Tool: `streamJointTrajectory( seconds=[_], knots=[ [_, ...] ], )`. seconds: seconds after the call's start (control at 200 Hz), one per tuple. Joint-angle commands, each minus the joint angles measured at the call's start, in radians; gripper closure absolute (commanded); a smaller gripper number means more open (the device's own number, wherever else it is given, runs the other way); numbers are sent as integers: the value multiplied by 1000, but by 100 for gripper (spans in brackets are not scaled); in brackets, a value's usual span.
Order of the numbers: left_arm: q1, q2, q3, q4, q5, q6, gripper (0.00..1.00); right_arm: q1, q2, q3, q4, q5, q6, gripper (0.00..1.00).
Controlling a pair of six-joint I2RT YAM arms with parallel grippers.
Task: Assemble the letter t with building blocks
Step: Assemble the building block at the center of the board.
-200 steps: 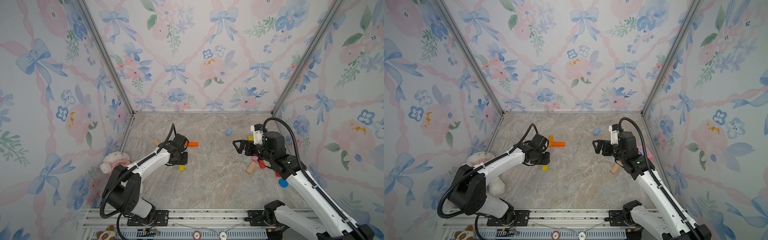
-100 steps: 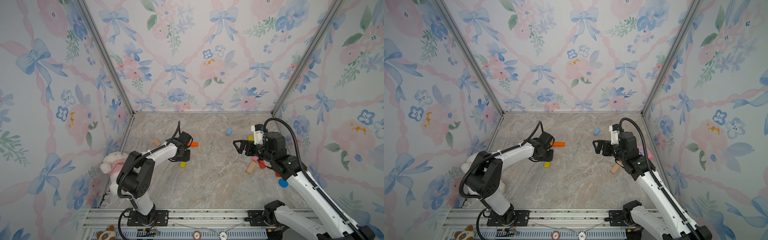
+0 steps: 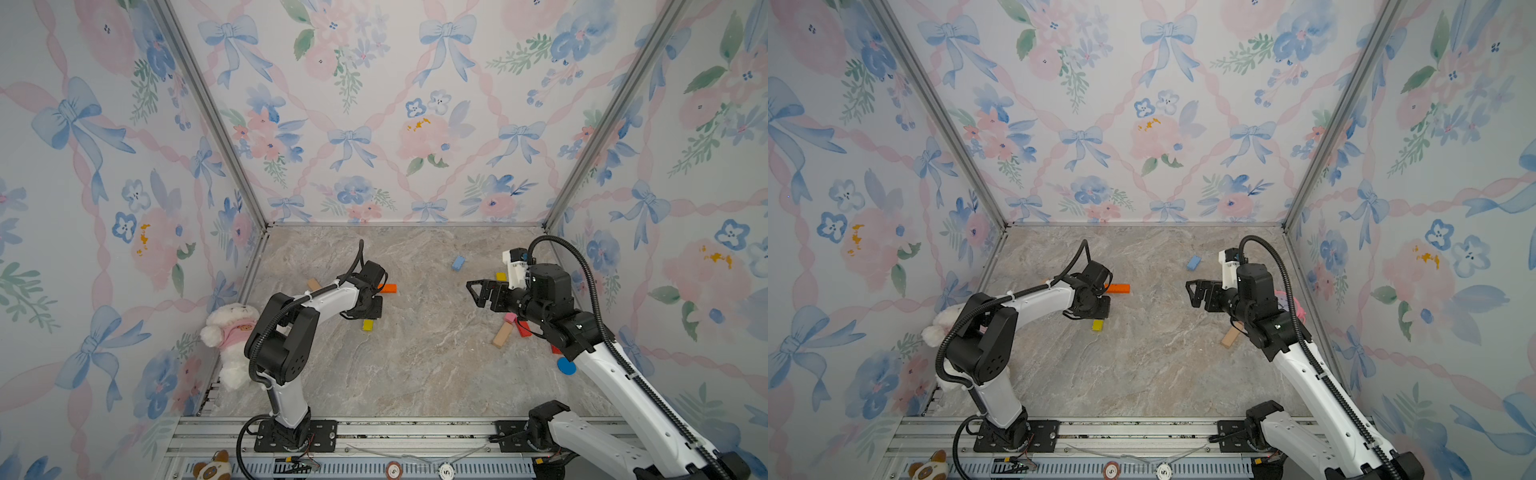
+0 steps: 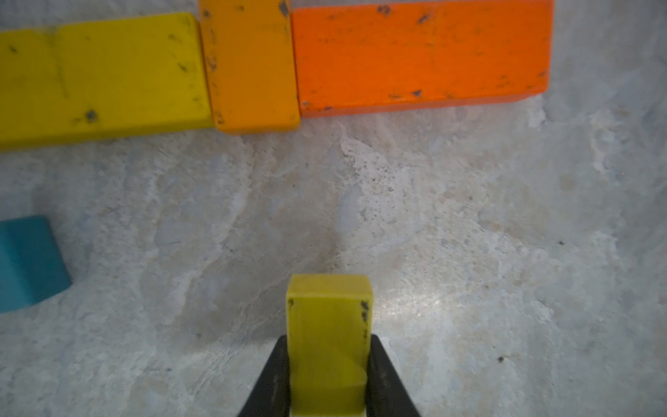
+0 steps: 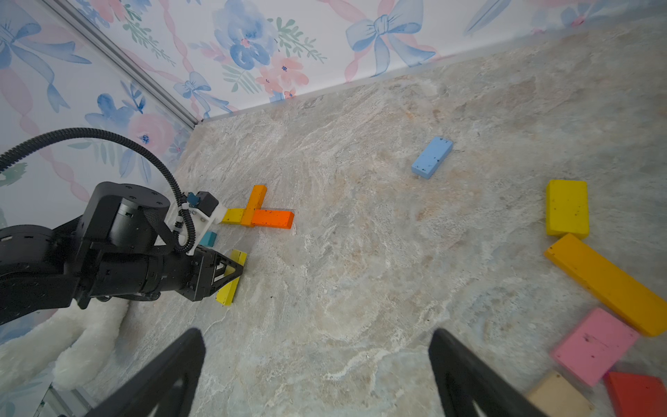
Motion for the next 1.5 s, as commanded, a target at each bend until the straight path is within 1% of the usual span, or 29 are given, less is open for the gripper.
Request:
streamJointTrajectory(
  seconds=[0.0,0.385,0.715,0.805,1.11,1.495],
  knots=[
    [11,14,23,17,17,12,87,-9,-22,-15,-25,5,1,1],
    [21,43,45,6,18,15,86,-11,-48,-26,-34,10,-10,2],
    [34,40,29,-26,-39,25,84,-13,-47,-29,-33,9,-11,2],
    [39,47,44,-35,-58,33,84,-13,-44,-27,-30,3,-10,2],
    [48,87,89,-36,-65,58,82,-13,-45,-27,-31,3,-5,2],
    [57,123,117,-36,-69,71,78,-13,-55,-32,-39,10,-5,2]
  ],
)
